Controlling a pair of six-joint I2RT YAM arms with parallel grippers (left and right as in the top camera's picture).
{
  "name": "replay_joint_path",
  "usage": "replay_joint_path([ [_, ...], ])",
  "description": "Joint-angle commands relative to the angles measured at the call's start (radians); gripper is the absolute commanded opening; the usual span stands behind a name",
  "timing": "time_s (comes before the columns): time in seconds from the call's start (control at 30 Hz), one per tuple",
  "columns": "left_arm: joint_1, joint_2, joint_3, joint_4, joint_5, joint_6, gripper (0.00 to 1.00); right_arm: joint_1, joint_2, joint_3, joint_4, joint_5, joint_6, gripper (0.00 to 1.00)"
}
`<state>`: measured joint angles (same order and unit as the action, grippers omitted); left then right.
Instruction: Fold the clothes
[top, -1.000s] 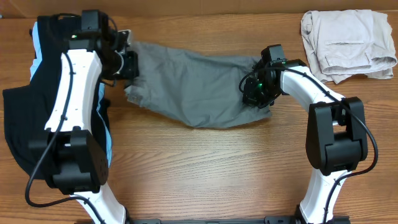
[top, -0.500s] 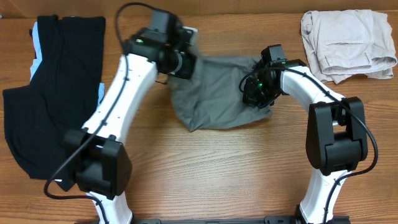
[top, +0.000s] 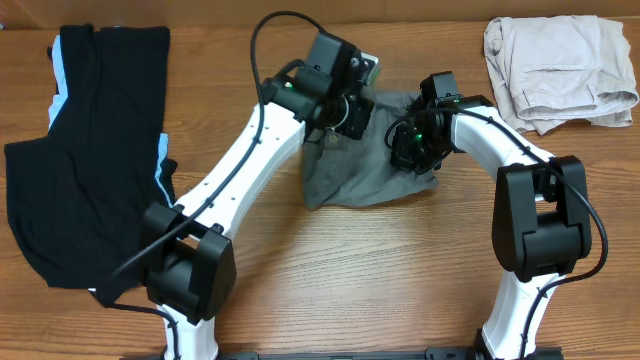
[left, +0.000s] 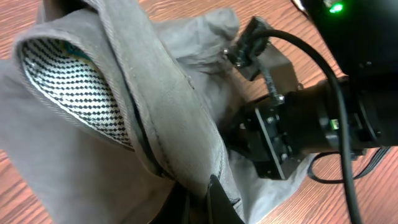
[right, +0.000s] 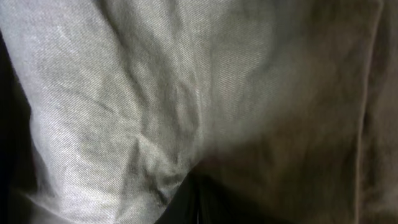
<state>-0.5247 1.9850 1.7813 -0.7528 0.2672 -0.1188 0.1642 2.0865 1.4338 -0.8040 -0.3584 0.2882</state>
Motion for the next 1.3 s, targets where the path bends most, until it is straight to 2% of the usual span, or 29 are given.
replay_joint_path([
  [0.0, -0.017, 0.026, 0.027, 0.029, -0.011, -0.04, 0.04, -0.002, 0.007, -0.007, 0.003, -0.002, 0.004, 0.04],
  [0.07, -0.019, 0.037, 0.027, 0.052, -0.011, -0.06, 0.05, -0.002, 0.007, -0.007, 0.003, -0.002, 0.004, 0.04],
  [0.1, -0.019, 0.04, 0.027, 0.061, -0.011, -0.071, 0.07, -0.002, 0.007, -0.007, 0.003, -0.002, 0.005, 0.04],
  [0.13, -0.019, 0.045, 0.027, 0.072, -0.011, -0.083, 0.13, -0.002, 0.007, -0.007, 0.003, -0.002, 0.004, 0.04],
  [0.2, -0.019, 0.05, 0.027, 0.097, -0.007, -0.092, 0.4, -0.002, 0.007, -0.007, 0.005, -0.002, 0.004, 0.04],
  [0.27, -0.019, 0.05, 0.027, 0.12, -0.005, -0.092, 0.87, -0.007, 0.006, -0.001, 0.007, -0.003, 0.007, 0.04],
  [0.3, -0.019, 0.05, 0.027, 0.131, -0.003, -0.098, 1.0, -0.012, 0.005, 0.008, 0.002, -0.002, 0.023, 0.04],
  [0.4, -0.017, 0.048, 0.043, 0.14, 0.004, -0.114, 1.0, -0.037, -0.014, 0.058, -0.039, -0.007, 0.031, 0.04],
  [0.57, 0.019, 0.039, 0.174, 0.021, 0.014, -0.113, 1.0, -0.084, -0.098, 0.155, -0.156, -0.002, 0.018, 0.18],
  [0.77, 0.111, 0.03, 0.434, -0.235, 0.005, -0.052, 0.99, -0.087, -0.222, 0.216, -0.249, -0.048, -0.072, 0.48],
  [0.87, 0.164, 0.029, 0.516, -0.312, -0.047, -0.051, 1.0, -0.044, -0.246, 0.219, -0.24, -0.059, -0.095, 0.54],
  [0.97, 0.222, 0.029, 0.532, -0.323, -0.057, -0.053, 1.0, 0.02, -0.243, 0.217, -0.199, -0.038, -0.121, 0.58],
  [1.13, 0.297, 0.03, 0.529, -0.332, -0.057, -0.053, 1.0, 0.117, -0.242, 0.216, -0.109, 0.074, -0.121, 0.76],
  [1.27, 0.336, 0.03, 0.529, -0.333, -0.058, -0.053, 1.0, 0.163, -0.219, 0.215, -0.094, 0.14, -0.122, 0.78],
])
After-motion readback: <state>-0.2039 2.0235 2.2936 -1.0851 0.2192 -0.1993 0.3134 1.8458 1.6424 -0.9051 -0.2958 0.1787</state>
